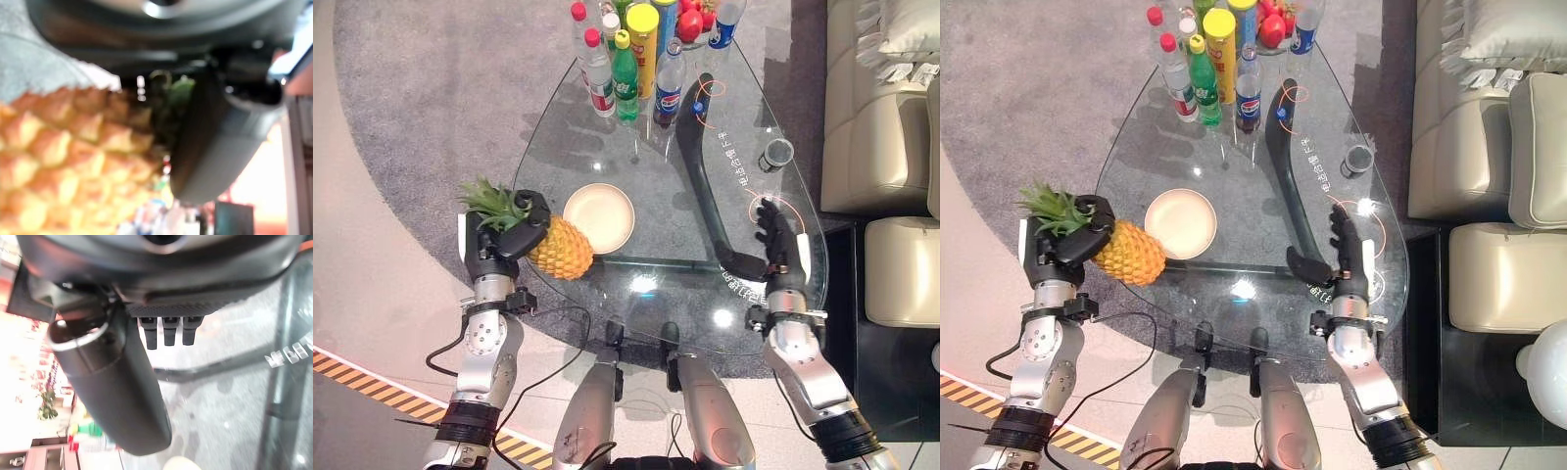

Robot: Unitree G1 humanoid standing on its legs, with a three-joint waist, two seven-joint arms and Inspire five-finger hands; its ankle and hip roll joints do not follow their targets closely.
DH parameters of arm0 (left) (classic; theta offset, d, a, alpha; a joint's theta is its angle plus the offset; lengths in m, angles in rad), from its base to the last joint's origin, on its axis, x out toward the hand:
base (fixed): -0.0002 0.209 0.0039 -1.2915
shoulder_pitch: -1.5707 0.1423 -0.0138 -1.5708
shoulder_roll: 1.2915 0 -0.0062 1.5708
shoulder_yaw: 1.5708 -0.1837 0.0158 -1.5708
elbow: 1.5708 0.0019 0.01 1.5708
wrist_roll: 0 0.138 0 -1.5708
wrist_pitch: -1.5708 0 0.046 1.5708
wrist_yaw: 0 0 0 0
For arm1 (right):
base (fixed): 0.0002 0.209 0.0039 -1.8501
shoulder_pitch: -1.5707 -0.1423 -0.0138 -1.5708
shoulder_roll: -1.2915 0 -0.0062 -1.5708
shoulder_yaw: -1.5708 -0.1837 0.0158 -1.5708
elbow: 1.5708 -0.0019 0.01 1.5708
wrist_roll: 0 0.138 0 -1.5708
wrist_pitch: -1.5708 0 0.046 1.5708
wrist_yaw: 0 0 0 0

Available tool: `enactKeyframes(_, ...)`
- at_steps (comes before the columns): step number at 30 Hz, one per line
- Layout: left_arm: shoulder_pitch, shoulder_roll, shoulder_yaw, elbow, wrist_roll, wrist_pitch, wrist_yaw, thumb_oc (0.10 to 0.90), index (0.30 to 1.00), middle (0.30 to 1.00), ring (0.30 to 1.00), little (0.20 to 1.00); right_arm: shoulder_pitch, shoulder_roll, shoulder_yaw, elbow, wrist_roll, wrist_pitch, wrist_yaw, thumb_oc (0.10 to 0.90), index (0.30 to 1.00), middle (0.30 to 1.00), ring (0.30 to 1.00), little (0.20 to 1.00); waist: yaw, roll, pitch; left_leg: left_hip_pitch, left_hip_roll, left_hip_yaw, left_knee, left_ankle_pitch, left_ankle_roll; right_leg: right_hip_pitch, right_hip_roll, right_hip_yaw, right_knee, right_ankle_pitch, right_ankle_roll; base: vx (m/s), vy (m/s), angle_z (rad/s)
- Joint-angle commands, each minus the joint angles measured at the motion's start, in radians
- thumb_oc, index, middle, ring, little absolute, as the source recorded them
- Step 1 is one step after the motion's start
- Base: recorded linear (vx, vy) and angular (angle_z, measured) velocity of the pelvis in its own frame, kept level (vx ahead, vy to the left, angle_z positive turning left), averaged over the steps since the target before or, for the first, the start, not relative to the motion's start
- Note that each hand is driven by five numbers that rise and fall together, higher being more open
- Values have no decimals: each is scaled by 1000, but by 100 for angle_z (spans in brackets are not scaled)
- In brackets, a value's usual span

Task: Pick up the fruit to the plate

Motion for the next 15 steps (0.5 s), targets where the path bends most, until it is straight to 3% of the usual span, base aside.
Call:
enactKeyframes(1, -98, 36, 69, -103, 62, -165, 32, 100, 300, 300, 300, 200, -64, -17, -38, -108, -10, -48, -3, 800, 900, 900, 900, 900, -23, -7, -29, -46, -41, 30, 140, -66, 16, 34, -7, 21, -89, 71, 30, 2, 41, -2)
enactKeyframes(15, -224, 74, 48, 13, 204, -226, 187, 100, 300, 300, 300, 200, -144, -13, 48, -90, 8, 49, 95, 800, 900, 900, 900, 900, -38, -12, -29, -120, -39, 45, 169, -65, 14, -55, -9, 44, -54, 78, 35, 2, 41, 0)
